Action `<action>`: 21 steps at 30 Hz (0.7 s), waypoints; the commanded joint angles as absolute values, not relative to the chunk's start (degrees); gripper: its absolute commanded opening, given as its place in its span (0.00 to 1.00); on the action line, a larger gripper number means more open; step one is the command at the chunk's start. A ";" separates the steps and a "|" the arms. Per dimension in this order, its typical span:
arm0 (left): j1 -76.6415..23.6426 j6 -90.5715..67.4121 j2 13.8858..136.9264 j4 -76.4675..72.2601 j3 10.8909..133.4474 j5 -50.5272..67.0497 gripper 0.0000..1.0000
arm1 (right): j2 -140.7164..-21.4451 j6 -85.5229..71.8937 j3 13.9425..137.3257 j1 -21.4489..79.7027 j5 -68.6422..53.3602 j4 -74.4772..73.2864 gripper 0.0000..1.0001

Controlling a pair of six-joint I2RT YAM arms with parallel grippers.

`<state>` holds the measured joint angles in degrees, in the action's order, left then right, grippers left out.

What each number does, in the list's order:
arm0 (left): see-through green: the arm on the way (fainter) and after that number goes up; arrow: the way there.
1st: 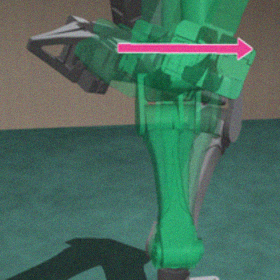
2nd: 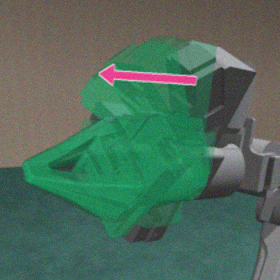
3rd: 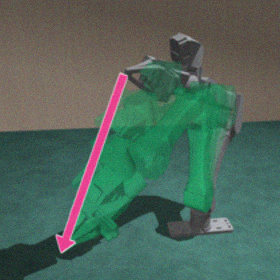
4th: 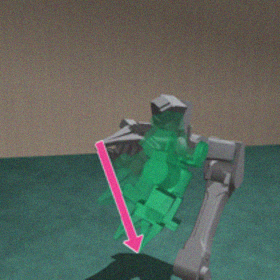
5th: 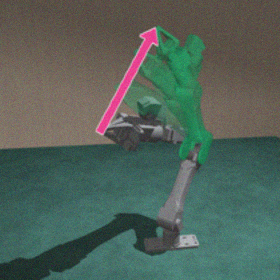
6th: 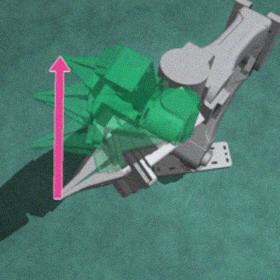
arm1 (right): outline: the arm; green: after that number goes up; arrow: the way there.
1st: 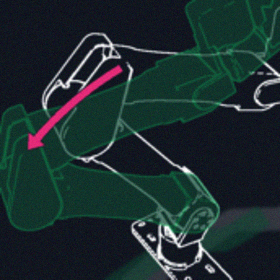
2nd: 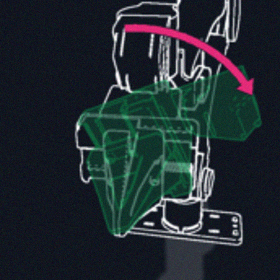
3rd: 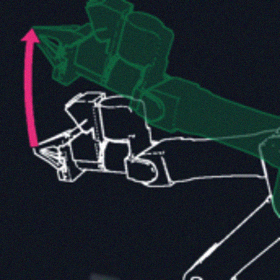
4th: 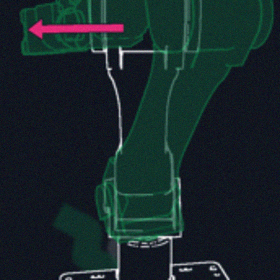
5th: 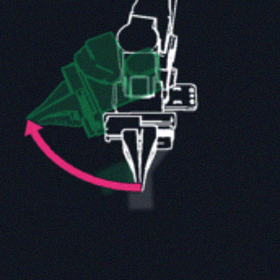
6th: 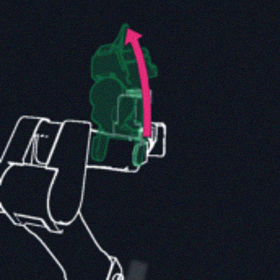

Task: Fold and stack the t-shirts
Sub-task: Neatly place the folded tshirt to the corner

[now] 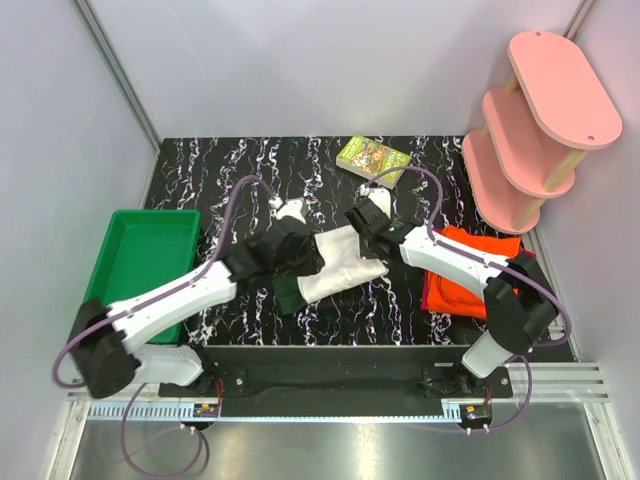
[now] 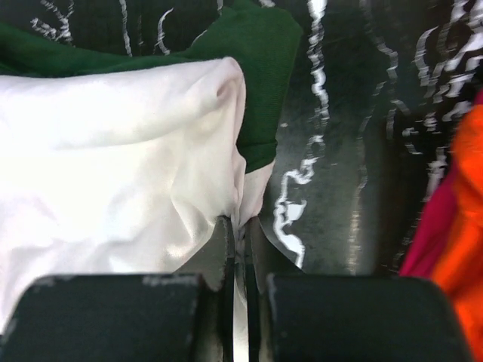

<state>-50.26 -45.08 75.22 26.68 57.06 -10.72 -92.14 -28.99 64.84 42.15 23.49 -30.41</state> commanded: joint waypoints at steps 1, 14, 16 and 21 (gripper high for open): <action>-50.98 -46.67 66.55 26.18 51.95 -13.62 0.32 | -87.46 -26.28 69.34 42.10 33.30 -36.12 0.00; -51.68 -46.58 57.22 29.53 43.51 -9.93 0.33 | -82.54 -24.78 81.91 38.68 48.86 -52.02 0.00; -51.68 -45.53 57.48 29.62 43.42 -9.32 0.33 | -80.96 -25.31 82.79 37.18 50.44 -53.87 0.00; -51.68 -44.12 58.71 29.18 43.15 -8.00 0.33 | -77.00 -25.75 83.84 34.37 52.91 -58.44 0.00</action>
